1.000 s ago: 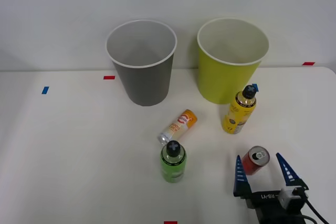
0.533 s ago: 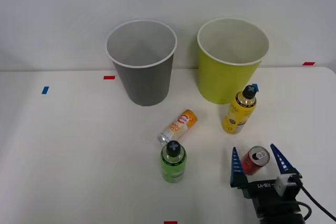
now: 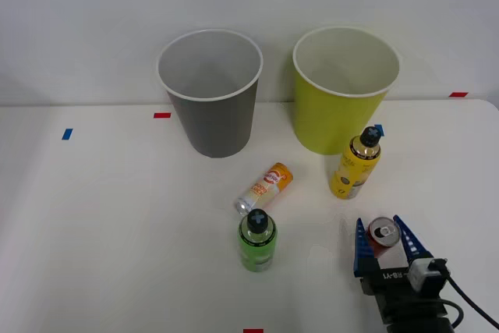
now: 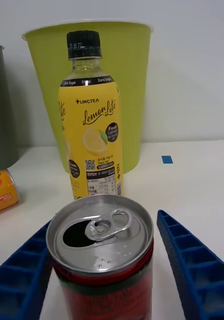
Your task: Put cans in the gray bin, plastic bottles in the light green bin
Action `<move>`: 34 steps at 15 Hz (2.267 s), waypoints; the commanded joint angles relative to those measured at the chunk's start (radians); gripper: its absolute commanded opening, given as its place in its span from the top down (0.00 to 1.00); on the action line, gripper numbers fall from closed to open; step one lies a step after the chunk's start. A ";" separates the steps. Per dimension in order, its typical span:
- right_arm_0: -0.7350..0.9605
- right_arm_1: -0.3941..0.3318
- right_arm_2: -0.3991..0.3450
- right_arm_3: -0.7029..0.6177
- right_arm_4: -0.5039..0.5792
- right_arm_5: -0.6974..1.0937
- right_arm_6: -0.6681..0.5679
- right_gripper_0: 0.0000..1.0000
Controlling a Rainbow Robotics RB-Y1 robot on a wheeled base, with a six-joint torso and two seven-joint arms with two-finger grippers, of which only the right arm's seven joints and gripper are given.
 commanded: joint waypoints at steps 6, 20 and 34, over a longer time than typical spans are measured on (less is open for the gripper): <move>-0.004 0.043 -0.020 0.000 0.048 -0.005 0.007 1.00; 0.233 -0.071 -0.017 -0.175 0.066 -0.163 -0.041 1.00; 0.111 -0.146 -0.007 -0.685 0.022 0.236 -0.277 1.00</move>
